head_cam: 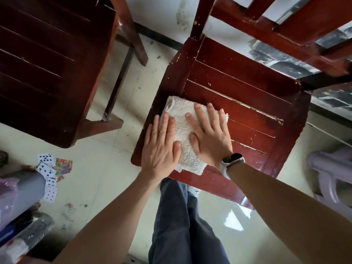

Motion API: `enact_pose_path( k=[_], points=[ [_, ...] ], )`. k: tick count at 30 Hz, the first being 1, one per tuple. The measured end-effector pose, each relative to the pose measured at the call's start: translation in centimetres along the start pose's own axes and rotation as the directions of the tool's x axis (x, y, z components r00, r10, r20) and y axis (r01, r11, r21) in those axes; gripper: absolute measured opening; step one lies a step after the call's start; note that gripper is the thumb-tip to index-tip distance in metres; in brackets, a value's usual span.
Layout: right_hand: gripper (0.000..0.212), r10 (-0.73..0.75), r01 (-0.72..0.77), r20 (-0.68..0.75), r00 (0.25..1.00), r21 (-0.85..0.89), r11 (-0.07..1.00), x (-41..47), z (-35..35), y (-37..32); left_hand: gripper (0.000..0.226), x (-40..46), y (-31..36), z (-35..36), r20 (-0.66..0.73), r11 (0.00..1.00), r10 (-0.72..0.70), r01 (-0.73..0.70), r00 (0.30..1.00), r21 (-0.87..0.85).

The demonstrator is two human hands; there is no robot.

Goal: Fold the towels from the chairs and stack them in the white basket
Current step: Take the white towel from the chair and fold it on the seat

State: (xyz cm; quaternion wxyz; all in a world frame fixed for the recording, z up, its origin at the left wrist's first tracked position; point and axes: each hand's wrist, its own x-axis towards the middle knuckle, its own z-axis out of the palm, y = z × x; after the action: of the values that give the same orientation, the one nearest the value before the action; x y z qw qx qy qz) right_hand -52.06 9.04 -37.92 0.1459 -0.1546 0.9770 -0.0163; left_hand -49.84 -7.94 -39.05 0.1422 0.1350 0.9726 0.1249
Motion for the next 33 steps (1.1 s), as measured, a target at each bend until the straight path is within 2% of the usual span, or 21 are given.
enact_pose_path(
  k=[2,5,7,8,9,11,12,13,14,16,21,24,27,30,33],
  points=[
    [0.049,-0.003,0.003,-0.004,1.0,0.02,1.0,0.1,-0.2,-0.1,0.057,0.3,0.2,-0.7,0.02,1.0,-0.01,0.011,1.0,-0.012],
    [0.045,0.031,-0.015,-0.09,0.995,0.179,0.984,-0.4,-1.3,-0.1,0.052,0.9,0.7,-2.5,-0.024,0.974,-0.055,0.048,0.998,-0.221],
    [0.045,0.205,-0.136,-0.148,0.967,0.381,0.914,-1.4,-2.3,-0.1,0.042,1.8,1.0,-3.9,-0.097,0.918,-0.155,0.108,0.983,-0.382],
    [0.045,0.352,-0.243,-0.139,0.926,0.493,0.835,-2.1,-2.8,-0.2,0.038,2.3,1.0,-4.4,-0.108,0.886,-0.222,0.154,0.969,-0.437],
    [0.045,0.507,-0.362,-0.083,0.858,0.601,0.712,-2.7,-3.0,-0.4,0.035,2.7,0.8,-4.7,-0.097,0.854,-0.282,0.204,0.955,-0.478],
    [0.045,0.707,-0.566,0.179,0.684,0.742,0.359,-3.3,-3.5,-0.9,0.031,3.7,0.5,-5.0,-0.033,0.782,-0.383,0.306,0.923,-0.543],
    [0.045,0.717,-0.621,0.329,0.614,0.762,0.182,-3.4,-3.7,-1.2,0.027,4.1,0.4,-5.2,0.006,0.735,-0.429,0.353,0.903,-0.579],
    [0.045,0.687,-0.652,0.446,0.574,0.757,0.054,-3.4,-3.8,-1.5,0.022,4.4,0.3,-5.3,0.054,0.676,-0.472,0.4,0.88,-0.62],
    [0.044,0.652,-0.669,0.512,0.559,0.743,-0.01,-3.3,-3.9,-1.8,0.019,4.8,0.3,-5.6,0.11,0.616,-0.503,0.445,0.857,-0.65],
    [0.039,0.621,-0.684,0.563,0.545,0.727,-0.059,-3.1,-3.7,-2.3,0.025,5.3,0.1,-6.0,0.175,0.58,-0.514,0.491,0.84,-0.651],
    [0.034,0.576,-0.641,0.661,0.481,0.713,-0.283,-2.3,-3.8,-2.4,0.036,5.7,-0.3,-6.4,0.286,0.632,-0.435,0.516,0.854,-0.578],
    [0.033,0.524,-0.61,0.691,0.498,0.709,-0.355,-2.2,-4.1,-2.4,0.018,5.8,-0.2,-6.7,0.387,0.657,-0.383,0.542,0.839,-0.524],
    [0.03,0.517,-0.576,0.674,0.527,0.731,-0.366,-2.5,-4.3,-2.4,0.025,6.1,-0.4,-6.8,0.426,0.688,-0.358,0.543,0.831,-0.48],
    [0.018,0.522,-0.572,0.671,0.527,0.734,-0.366,-2.8,-4.2,-2.4,0.033,6.1,0.0,-7.0,0.353,0.74,-0.365,0.499,0.861,-0.451],
    [0.028,0.524,-0.585,0.662,0.536,0.739,-0.335,-3.0,-3.7,-2.4,0.023,5.9,0.9,-7.2,0.31,0.774,-0.341,0.452,0.888,-0.443]
  ],
)
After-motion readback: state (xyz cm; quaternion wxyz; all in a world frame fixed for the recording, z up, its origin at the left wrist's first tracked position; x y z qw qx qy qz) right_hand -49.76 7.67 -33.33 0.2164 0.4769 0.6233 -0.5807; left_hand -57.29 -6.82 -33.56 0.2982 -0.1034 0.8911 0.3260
